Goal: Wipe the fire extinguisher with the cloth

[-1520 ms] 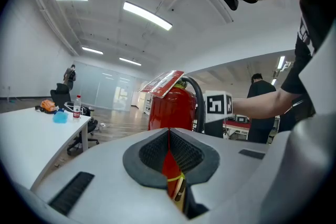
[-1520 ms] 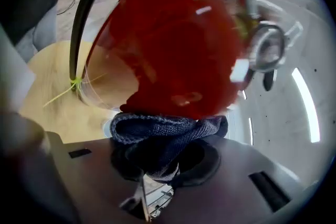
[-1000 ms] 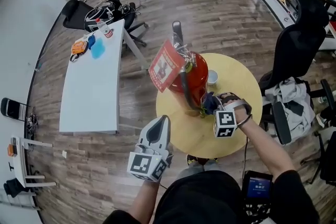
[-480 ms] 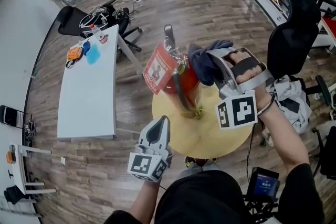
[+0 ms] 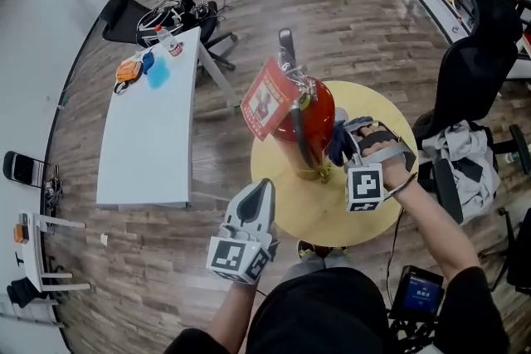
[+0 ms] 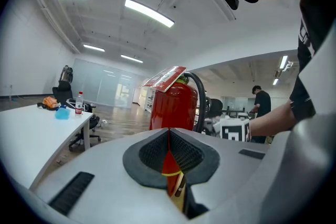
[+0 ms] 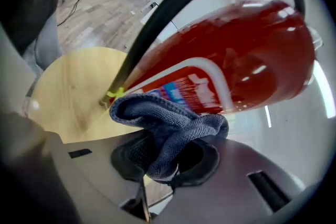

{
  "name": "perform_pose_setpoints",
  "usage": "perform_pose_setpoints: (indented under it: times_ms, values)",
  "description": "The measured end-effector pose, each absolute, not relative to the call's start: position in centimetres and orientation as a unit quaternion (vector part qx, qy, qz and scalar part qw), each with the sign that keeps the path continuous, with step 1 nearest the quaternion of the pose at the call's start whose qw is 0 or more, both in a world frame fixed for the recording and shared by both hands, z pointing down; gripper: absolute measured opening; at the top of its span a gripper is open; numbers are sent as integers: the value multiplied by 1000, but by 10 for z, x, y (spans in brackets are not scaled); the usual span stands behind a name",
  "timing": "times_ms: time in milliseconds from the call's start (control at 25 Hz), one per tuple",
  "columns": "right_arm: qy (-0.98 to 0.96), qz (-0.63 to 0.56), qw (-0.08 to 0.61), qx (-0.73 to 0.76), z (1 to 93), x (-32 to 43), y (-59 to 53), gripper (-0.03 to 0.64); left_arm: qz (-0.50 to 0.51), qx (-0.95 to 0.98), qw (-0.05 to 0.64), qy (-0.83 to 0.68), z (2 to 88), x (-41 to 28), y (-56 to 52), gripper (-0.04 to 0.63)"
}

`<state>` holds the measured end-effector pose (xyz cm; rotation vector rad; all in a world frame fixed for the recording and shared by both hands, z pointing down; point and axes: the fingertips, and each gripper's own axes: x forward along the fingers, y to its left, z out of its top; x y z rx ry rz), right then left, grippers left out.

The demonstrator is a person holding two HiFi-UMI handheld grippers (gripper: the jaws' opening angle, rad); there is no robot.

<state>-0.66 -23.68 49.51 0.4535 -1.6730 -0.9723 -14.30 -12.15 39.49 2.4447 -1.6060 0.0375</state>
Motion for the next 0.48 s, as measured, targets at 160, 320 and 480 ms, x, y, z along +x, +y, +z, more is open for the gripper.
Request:
perform_pose_setpoints:
  times_ms: [160, 320, 480]
  values:
    - [-743, -336, 556, 158, 578, -7, -224, 86, 23, 823, 114, -556, 403, -151, -115, 25]
    - [-802, -215, 539, 143, 644, -5, -213, 86, 41, 814, 121, -566, 411, -164, -107, 25]
    - [-853, -88, 494, 144, 686, -18, -198, 86, 53, 798, 125, -587, 414, -181, -101, 25]
